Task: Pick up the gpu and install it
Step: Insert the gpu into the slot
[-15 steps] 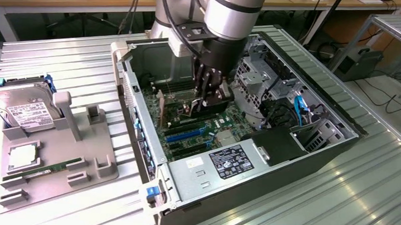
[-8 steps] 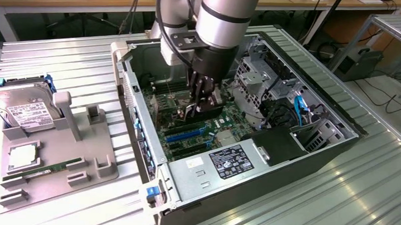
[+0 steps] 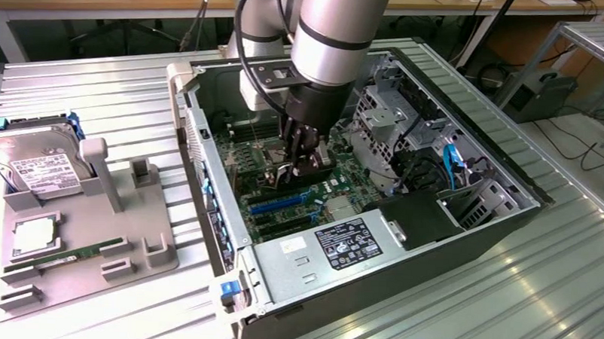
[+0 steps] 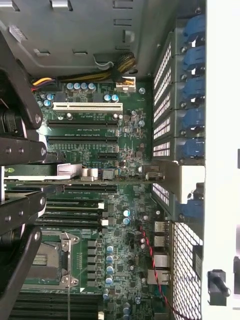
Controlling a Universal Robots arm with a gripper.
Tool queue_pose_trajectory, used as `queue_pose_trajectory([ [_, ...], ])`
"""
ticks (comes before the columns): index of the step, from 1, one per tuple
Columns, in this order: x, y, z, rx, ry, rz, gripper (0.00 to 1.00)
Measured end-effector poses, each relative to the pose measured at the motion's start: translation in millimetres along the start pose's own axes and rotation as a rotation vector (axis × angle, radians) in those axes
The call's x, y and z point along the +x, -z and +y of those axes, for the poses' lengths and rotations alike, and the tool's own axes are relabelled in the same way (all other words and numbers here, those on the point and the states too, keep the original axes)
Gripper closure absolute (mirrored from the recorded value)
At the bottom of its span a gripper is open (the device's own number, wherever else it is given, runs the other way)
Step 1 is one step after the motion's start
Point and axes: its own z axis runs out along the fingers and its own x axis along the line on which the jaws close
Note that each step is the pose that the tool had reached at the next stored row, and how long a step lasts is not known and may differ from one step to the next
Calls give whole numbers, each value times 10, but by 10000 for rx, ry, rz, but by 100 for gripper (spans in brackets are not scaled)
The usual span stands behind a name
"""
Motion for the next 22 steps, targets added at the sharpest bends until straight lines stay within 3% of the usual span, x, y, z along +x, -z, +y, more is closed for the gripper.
queue_pose_trajectory([
  [10,0,-2,0,1,0,-1,74],
  [22,-1,-118,23,1,-20,-3,74],
])
